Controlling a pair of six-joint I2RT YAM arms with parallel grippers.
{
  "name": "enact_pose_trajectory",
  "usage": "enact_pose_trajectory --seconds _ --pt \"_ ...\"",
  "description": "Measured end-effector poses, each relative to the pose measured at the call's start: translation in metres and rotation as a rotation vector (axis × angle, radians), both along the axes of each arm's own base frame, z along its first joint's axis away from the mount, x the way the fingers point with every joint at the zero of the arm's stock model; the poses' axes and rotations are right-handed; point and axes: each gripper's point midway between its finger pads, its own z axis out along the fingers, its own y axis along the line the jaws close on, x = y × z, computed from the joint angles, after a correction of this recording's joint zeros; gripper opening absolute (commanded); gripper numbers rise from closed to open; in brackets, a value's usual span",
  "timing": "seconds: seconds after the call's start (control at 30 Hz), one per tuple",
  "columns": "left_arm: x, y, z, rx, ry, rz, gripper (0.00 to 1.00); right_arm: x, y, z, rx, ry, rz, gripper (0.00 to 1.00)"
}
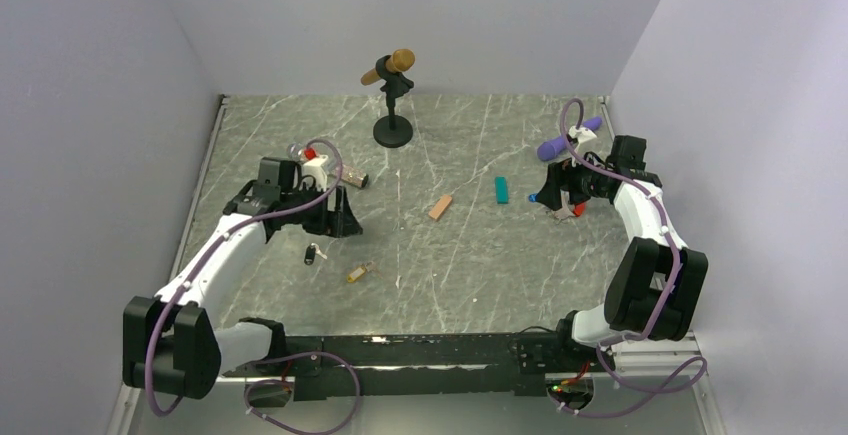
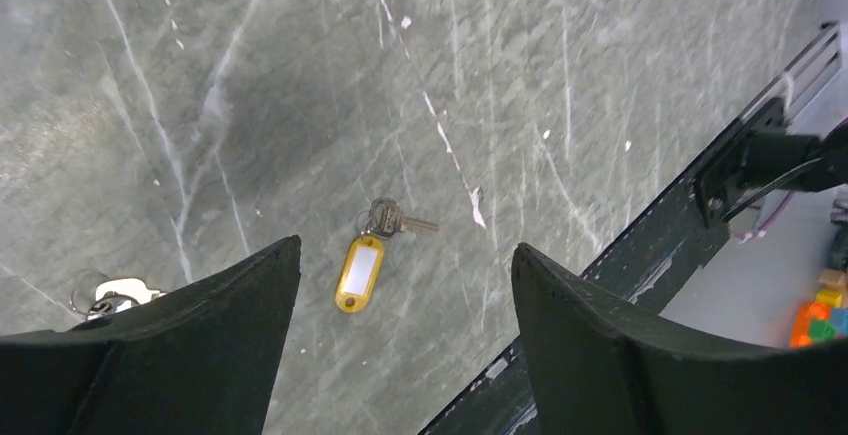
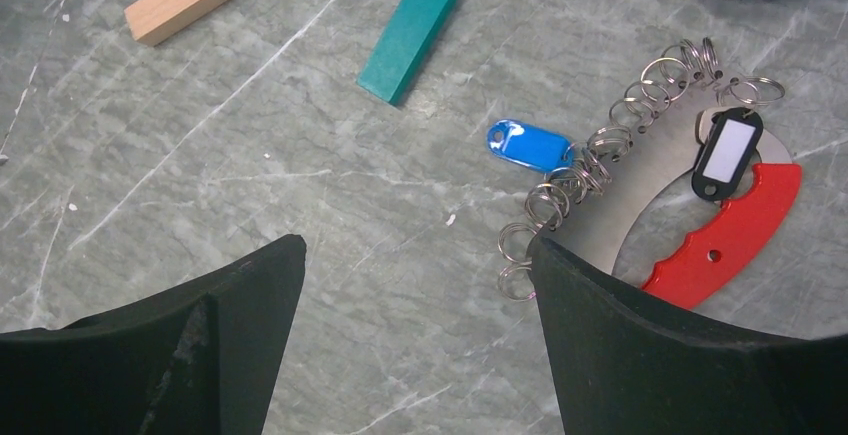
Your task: Put the keys on the keyring
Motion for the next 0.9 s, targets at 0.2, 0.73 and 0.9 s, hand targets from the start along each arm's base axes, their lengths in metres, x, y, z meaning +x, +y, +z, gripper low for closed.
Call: enact_pose_trajectory --seconds 0.2,0.73,0.9 --pt "-0.012 -0.010 -0.025 0.068 0.089 -0.061 0.47 0.000 0.002 0.000 0.005 -0.001 0.006 0.87" --pt "-0.027 -0.022 -0.077 0.192 0.301 -0.150 0.33 -0.009 0.024 0.022 0.052 -0.056 0.082 0.94" --pt "-0.025 -0.018 -0.087 0.229 0.332 -0.139 0.34 -0.014 0.031 0.023 0.061 -0.049 0.108 0.94"
